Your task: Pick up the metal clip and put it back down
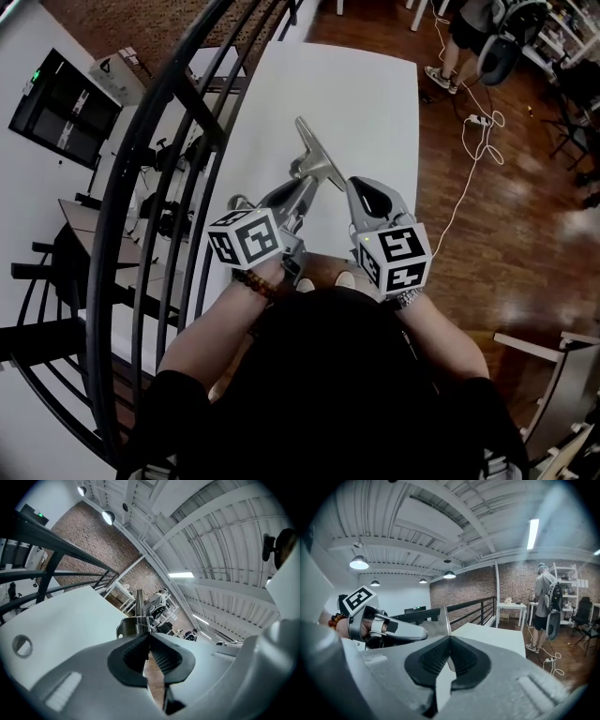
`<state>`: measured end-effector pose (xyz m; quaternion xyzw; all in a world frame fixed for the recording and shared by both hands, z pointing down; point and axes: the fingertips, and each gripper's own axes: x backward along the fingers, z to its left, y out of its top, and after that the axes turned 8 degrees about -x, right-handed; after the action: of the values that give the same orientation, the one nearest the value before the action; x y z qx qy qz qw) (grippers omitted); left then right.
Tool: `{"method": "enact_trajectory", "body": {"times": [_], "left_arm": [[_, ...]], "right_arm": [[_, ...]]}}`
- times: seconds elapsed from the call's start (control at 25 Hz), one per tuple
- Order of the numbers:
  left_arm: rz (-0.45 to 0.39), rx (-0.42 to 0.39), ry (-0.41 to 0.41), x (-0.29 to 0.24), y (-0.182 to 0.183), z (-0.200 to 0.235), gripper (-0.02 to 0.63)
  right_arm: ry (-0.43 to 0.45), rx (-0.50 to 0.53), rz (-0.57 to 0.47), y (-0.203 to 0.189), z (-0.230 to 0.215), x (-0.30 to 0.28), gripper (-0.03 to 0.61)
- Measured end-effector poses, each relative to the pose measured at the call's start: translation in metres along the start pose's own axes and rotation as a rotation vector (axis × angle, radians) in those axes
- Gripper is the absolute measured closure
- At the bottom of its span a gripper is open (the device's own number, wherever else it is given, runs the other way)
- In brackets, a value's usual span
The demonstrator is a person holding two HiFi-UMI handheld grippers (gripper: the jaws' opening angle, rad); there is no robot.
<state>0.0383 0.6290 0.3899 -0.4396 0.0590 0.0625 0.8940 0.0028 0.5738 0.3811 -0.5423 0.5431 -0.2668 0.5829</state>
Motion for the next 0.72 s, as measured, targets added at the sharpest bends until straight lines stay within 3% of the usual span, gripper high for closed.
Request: {"method": "enact_trajectory", "body": {"times": [0.72], "left_arm": [[0.17,-0.026,-0.234,-0.03,-0.034,-0.041,0.588]], "right_arm": [[-0.271,-0.064,-0.028,-0.013,-0.028,0.052,0.586]]}}
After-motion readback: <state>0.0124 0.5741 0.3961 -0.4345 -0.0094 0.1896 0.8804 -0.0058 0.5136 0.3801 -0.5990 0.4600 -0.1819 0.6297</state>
